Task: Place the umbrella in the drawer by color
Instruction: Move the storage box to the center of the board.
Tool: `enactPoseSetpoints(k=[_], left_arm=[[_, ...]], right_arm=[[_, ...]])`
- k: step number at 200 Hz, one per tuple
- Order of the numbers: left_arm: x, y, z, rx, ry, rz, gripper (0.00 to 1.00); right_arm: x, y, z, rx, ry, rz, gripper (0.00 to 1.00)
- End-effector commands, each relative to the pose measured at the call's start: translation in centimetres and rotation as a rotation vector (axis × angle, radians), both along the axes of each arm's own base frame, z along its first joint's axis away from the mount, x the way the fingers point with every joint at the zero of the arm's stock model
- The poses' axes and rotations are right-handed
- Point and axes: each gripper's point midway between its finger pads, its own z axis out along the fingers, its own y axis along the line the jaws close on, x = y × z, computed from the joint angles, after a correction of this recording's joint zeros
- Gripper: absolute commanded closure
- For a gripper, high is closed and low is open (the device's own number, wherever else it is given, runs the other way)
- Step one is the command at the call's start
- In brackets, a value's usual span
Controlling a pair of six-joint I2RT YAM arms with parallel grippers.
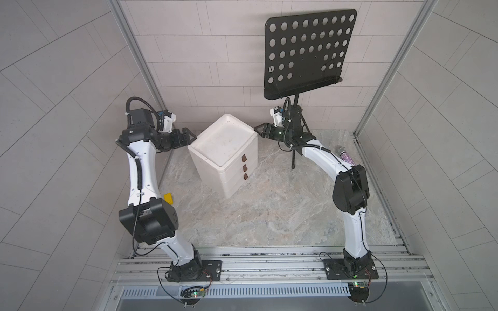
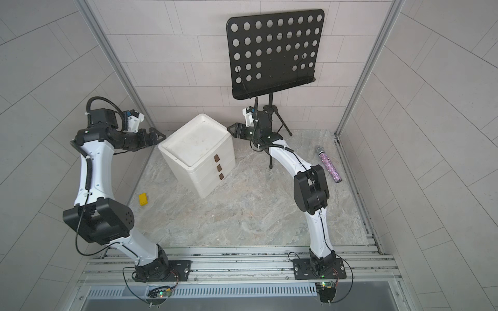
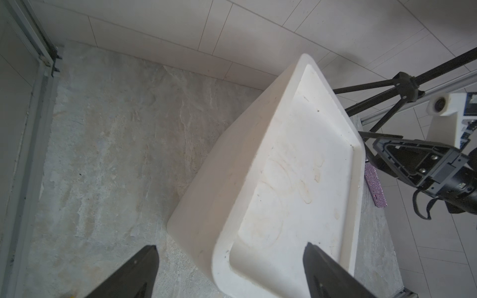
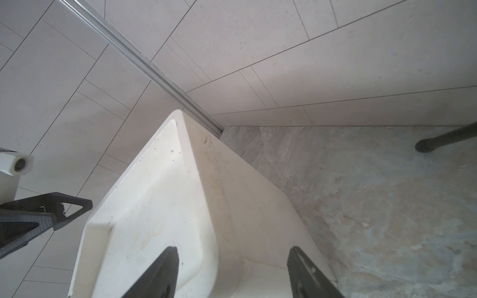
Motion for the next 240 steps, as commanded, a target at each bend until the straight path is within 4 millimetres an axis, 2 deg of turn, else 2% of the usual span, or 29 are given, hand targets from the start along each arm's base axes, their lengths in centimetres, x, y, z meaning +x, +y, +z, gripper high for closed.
enactPoseSetpoints(k=[1, 28, 77, 123, 185, 240], left_arm=[[-0.9, -0.4, 0.2, -0.023, -0.001, 0.005, 0.04], [-0.8, -0.9, -0.2, -0.064, 0.001, 0.001, 0.03], [-0.9, -1.5, -1.2, -0.11, 0.033, -0.016, 0.01], [-1.0, -2.3, -2.6, -0.13, 0.058, -0.039, 0.01], [-0.3, -4.8, -3.1, -0.123, 0.079, -0.095, 0.01], [0.3, -5.9, -3.4, -0.118, 0.086, -0.117, 0.01]], right_arm=[[0.3, 1.2, 0.7, 0.034, -0.002, 0.04, 0.3], [0.8, 2.2, 0.7, 0.057, 0.008, 0.057, 0.3], [0.5, 4.4, 0.1, 0.061, 0.021, 0.098, 0.3], [-0.9, 5.3, -0.5, 0.058, 0.034, 0.126, 0.31], [-3.3, 5.0, 0.2, 0.051, 0.012, 0.133, 0.32], [-5.7, 4.4, 1.2, 0.044, -0.002, 0.147, 0.32]])
